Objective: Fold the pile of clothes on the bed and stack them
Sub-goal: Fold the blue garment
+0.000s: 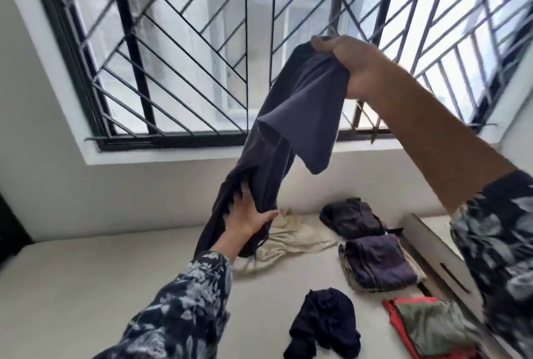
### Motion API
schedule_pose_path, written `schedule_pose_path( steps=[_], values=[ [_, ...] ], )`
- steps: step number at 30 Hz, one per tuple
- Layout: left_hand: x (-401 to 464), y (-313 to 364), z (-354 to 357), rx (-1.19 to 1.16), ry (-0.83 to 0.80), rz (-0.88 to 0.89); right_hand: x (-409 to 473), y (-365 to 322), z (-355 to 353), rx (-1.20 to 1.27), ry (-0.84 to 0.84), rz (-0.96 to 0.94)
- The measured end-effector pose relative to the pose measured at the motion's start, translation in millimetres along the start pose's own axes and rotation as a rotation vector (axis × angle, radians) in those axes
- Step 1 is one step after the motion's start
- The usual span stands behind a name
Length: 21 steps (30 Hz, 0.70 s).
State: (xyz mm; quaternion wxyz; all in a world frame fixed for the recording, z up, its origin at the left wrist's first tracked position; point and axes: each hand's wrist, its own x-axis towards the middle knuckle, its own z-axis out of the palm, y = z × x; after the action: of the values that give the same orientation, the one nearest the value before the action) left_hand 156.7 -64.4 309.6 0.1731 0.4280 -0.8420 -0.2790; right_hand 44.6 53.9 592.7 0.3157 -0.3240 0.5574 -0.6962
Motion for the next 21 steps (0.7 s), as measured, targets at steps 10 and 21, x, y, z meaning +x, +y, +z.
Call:
schedule_pose_path(
  steps=[10,21],
  values=[
    [-27,31,-8,-0.101,0.163,-0.065,-8,-49,59,0.081,-0.024,-0.019],
    [-57,61,1,-0.765,-0.34,0.028,6,-7,42,-0.321,-0.299,0.142]
  ],
)
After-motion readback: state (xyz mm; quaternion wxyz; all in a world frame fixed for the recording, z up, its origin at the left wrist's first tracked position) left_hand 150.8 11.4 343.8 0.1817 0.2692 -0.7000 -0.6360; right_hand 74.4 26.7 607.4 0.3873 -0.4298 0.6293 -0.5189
